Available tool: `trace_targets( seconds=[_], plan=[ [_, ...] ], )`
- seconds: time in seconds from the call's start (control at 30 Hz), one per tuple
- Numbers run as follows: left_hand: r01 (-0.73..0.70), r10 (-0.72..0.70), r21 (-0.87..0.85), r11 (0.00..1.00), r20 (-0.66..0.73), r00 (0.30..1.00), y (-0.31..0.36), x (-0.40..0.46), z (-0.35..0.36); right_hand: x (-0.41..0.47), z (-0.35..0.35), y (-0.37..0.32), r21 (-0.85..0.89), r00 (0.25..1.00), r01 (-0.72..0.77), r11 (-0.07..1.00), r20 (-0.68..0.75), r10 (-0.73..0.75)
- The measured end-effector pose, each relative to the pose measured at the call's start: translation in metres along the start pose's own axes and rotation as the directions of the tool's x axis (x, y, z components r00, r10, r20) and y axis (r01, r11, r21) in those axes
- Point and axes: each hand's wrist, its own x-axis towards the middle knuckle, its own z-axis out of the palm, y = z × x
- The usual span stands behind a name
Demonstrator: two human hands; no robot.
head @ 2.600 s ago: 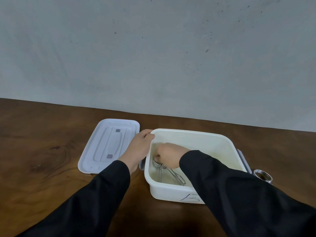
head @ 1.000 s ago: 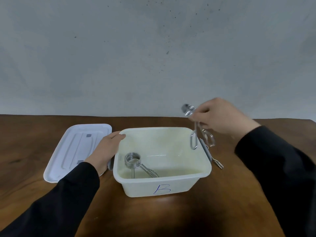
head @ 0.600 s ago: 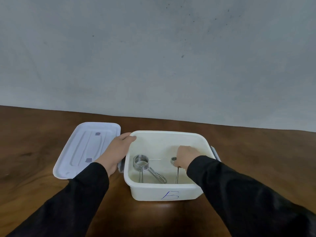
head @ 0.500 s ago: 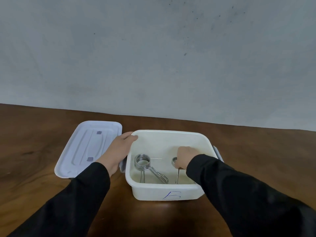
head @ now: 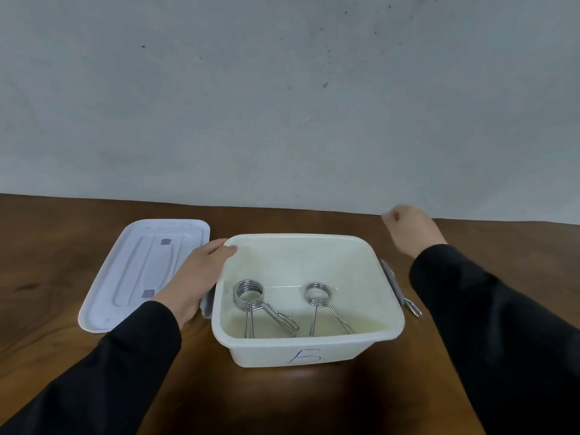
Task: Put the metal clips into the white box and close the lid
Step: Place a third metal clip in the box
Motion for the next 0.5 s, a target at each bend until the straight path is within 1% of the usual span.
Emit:
trace_targets(
  seconds=[0.03,0.07,0.1,0.13,0.17,0.27,0.33,0.4,0.5],
  plan=[
    [0.005,-0.005,-0.001,1.000,-0.005,1.000,0.000,0.000,0.001,0.002,0.011,0.016,-0.093,0.990,-0.041,0.995,0.129,0.053],
    [0.010,-0.010,0.000,1.000,-0.010,1.000,0.000,-0.001,0.001,0.000,0.025,0.030,-0.174,0.963,-0.053,0.983,0.253,0.097],
    [0.012,-0.012,0.003,1.000,-0.013,1.000,0.000,-0.001,0.001,-0.002,0.039,0.042,-0.236,0.930,-0.051,0.970,0.343,0.133],
    [0.012,-0.012,0.008,1.000,-0.012,1.000,0.000,-0.001,0.002,-0.005,0.052,0.052,-0.267,0.911,-0.045,0.963,0.384,0.149],
    [0.011,-0.011,0.012,1.000,-0.010,1.000,0.000,0.000,0.002,-0.008,0.063,0.060,-0.278,0.907,-0.051,0.959,0.388,0.161],
    [0.009,-0.009,0.013,1.000,-0.009,1.000,-0.002,0.001,0.002,-0.011,0.083,0.069,-0.310,0.924,-0.073,0.948,0.337,0.181],
    [0.013,-0.013,0.000,1.000,-0.012,1.000,-0.003,0.003,0.001,-0.007,0.089,0.068,-0.287,0.934,-0.105,0.952,0.301,0.194],
    [0.023,-0.023,-0.008,1.000,-0.013,1.000,-0.005,0.004,0.000,-0.006,0.092,0.064,-0.262,0.930,-0.133,0.956,0.302,0.212],
    [0.026,-0.026,-0.016,1.000,-0.016,1.000,-0.005,0.005,0.001,-0.002,0.078,0.059,-0.232,0.930,-0.177,0.957,0.279,0.240]
  ],
)
